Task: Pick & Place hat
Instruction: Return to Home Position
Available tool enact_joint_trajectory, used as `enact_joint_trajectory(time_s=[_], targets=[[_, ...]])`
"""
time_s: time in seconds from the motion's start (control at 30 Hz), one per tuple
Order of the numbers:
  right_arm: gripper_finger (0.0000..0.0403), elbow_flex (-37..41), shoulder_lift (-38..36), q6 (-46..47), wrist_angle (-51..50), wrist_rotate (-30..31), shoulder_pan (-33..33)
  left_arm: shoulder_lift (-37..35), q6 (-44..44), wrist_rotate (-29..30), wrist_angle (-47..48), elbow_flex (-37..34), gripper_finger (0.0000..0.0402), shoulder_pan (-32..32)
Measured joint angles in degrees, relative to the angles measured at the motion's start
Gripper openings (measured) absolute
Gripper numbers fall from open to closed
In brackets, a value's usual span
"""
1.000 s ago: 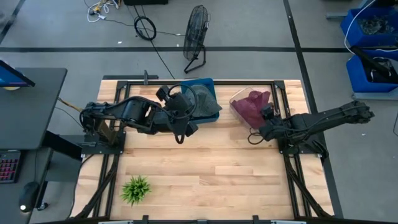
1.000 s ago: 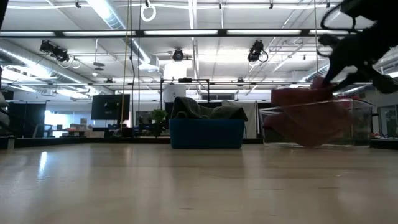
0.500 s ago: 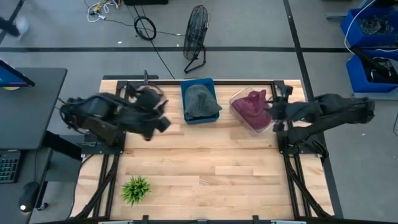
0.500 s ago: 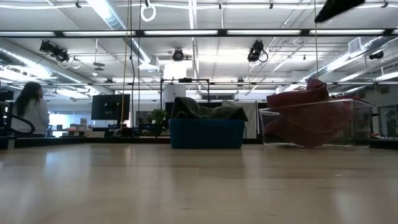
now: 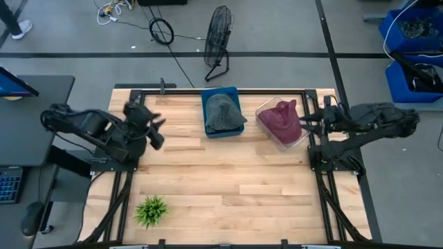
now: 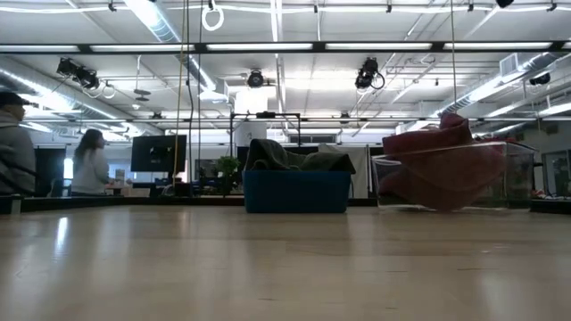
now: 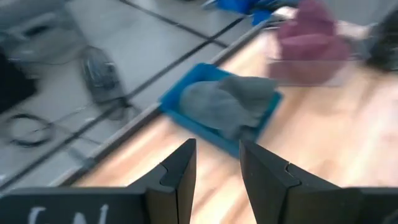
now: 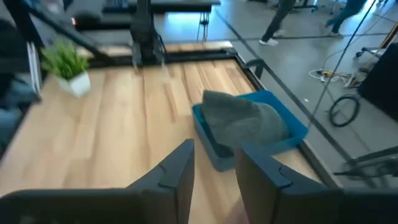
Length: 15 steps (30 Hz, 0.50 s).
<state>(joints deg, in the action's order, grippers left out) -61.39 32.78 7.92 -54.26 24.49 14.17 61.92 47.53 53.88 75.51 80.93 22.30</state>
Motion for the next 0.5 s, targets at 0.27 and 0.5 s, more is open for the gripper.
enact_joint_trajectory(time_s=[0.27, 0.5], targets=[[0.0116, 17.8, -5.48, 3.03, 17.58, -0.51, 0.09, -10.74, -27.47, -13.79, -49.93, -29.12, 0.0126, 0.23], [0.0116, 28.89, -12.67, 4.51, 28.66, -5.22, 0.09, -20.65, -39.04, -24.62, -67.61, -44.26, 0.0126, -5.0]])
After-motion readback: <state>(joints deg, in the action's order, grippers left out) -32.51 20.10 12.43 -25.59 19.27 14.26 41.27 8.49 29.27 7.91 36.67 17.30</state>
